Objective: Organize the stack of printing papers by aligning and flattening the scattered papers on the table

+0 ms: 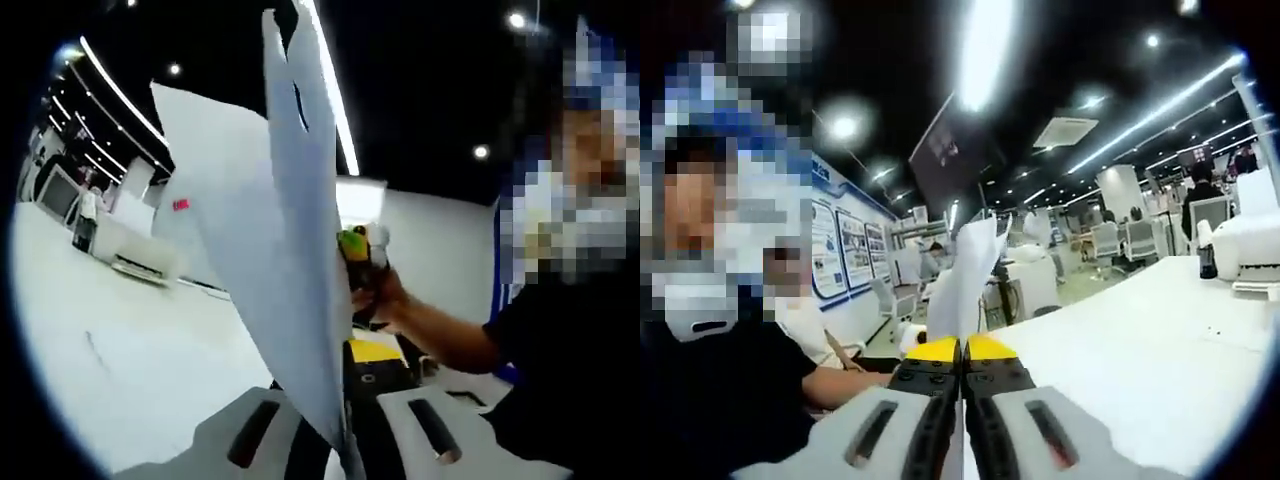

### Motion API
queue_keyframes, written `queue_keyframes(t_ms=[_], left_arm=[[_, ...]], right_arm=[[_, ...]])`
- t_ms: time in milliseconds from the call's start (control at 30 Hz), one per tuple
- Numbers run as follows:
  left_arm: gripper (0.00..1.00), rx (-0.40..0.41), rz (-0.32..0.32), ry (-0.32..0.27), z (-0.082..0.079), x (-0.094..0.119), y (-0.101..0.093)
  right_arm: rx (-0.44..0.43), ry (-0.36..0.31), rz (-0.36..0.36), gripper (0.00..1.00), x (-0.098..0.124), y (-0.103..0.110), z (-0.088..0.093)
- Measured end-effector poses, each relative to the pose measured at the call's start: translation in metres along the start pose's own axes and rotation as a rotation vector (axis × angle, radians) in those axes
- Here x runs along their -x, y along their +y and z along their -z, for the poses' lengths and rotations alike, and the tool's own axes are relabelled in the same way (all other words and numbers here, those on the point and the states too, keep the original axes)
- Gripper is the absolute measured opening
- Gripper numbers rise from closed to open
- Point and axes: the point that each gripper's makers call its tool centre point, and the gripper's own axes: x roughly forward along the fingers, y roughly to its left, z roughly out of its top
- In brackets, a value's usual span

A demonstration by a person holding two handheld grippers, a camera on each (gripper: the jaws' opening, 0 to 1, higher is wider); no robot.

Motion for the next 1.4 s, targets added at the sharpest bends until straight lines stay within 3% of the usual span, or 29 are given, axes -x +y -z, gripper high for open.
queue_keyframes(t_ms=[133, 200, 467, 633, 800, 967, 1067, 1200, 1400], left_arm=[[0.05, -0.027, -0.042, 0.003, -0.001, 0.002, 0.007], [0.05, -0.034, -0.054, -0.002, -0.002, 0.003, 0.009], [0.05, -0.130, -0.129, 0.025, 0.001, 0.003, 0.019], [0.06, -0.202, -0.189, 0.032, -0.002, 0.007, 0.025], [0.05, -0.191, -0.179, 0.025, -0.005, 0.009, 0.022], [0.06, -0.131, -0.188, 0.029, -0.004, 0.014, 0.019], [0.06, -0.104, -0.199, 0.045, -0.002, 0.026, 0.016], [0.06, -0.068, -0.204, 0.032, -0.013, 0.045, 0.017], [0.06, -0.054, -0.239, 0.062, -0.028, 0.073, 0.029]], right_arm=[[0.139, 0.011, 0.047, 0.00, -0.001, -0.002, 0.000], [0.172, 0.029, 0.086, 0.11, -0.001, -0.004, 0.003], [0.174, 0.016, 0.187, 0.25, 0.017, -0.018, 0.007], [0.148, -0.003, 0.227, 0.25, 0.033, -0.023, 0.011], [0.124, 0.000, 0.289, 0.26, 0.053, -0.033, 0.017], [0.105, -0.010, 0.340, 0.27, 0.073, -0.040, 0.021], [0.102, -0.011, 0.363, 0.27, 0.083, -0.045, 0.023], [0.097, -0.016, 0.390, 0.28, 0.089, -0.051, 0.026], [0.094, 0.006, 0.411, 0.30, 0.091, -0.053, 0.039]])
